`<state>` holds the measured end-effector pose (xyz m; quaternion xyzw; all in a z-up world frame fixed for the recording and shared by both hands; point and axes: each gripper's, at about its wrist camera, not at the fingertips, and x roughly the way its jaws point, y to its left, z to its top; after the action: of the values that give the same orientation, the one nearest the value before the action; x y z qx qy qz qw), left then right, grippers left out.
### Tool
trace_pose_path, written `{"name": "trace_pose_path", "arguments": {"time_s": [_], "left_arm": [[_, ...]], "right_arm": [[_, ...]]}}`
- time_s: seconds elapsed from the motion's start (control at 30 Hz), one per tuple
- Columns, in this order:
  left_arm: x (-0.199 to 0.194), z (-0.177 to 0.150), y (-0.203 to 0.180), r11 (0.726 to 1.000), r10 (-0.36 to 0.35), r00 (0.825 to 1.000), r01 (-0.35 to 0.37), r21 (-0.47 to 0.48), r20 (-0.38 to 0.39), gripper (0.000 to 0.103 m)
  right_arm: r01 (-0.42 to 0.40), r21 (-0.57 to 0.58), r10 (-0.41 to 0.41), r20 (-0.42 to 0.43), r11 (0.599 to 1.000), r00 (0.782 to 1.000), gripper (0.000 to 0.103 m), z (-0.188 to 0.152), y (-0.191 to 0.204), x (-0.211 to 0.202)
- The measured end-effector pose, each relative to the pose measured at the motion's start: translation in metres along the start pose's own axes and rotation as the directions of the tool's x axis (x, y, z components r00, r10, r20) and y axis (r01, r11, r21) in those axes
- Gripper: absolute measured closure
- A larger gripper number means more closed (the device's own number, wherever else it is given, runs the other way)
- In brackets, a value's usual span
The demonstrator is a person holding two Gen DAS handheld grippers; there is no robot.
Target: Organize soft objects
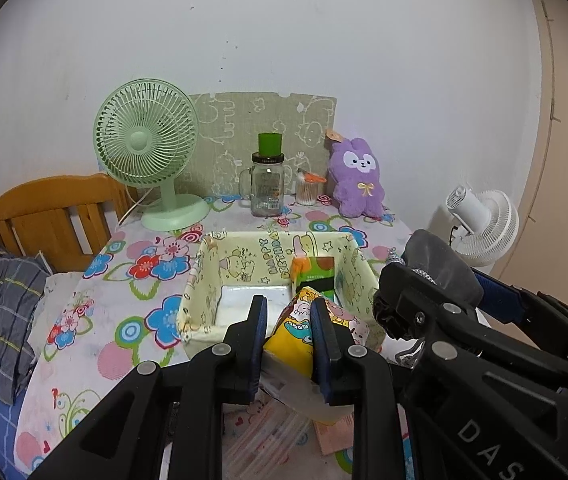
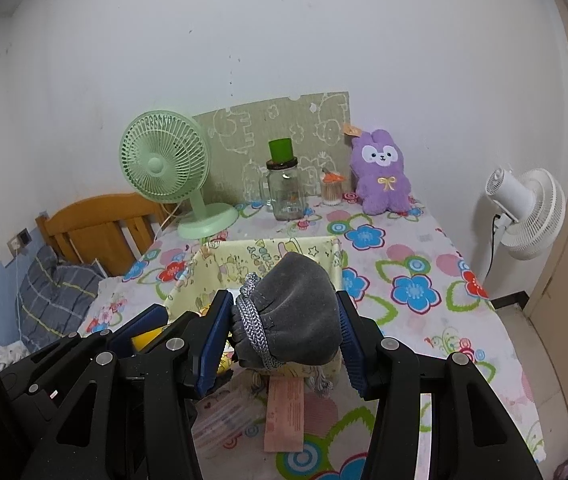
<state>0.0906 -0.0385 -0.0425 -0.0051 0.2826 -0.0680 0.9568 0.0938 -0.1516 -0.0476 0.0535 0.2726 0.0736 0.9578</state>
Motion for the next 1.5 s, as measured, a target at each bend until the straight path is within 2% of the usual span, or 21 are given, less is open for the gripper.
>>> {"name": "trace_pose_path", "arguments": {"time_s": [0.73, 1.5], "left_arm": [[0.048, 0.030, 0.015, 0.999, 0.041, 0.999, -0.041, 0.007, -0.004, 0.082], [0.107, 0.035, 0.031, 0.996, 0.093, 0.994, -0.093, -0.002, -0.054, 0.082]], "right_arm": [[-0.008, 0.000, 0.008, -0.007, 1.000, 1.000, 0.048, 0.031, 0.000, 0.056], [-0.041, 0.006, 0.042, -0.080, 0.999, 0.996, 0.048, 0.035, -0.005, 0.130]]}}
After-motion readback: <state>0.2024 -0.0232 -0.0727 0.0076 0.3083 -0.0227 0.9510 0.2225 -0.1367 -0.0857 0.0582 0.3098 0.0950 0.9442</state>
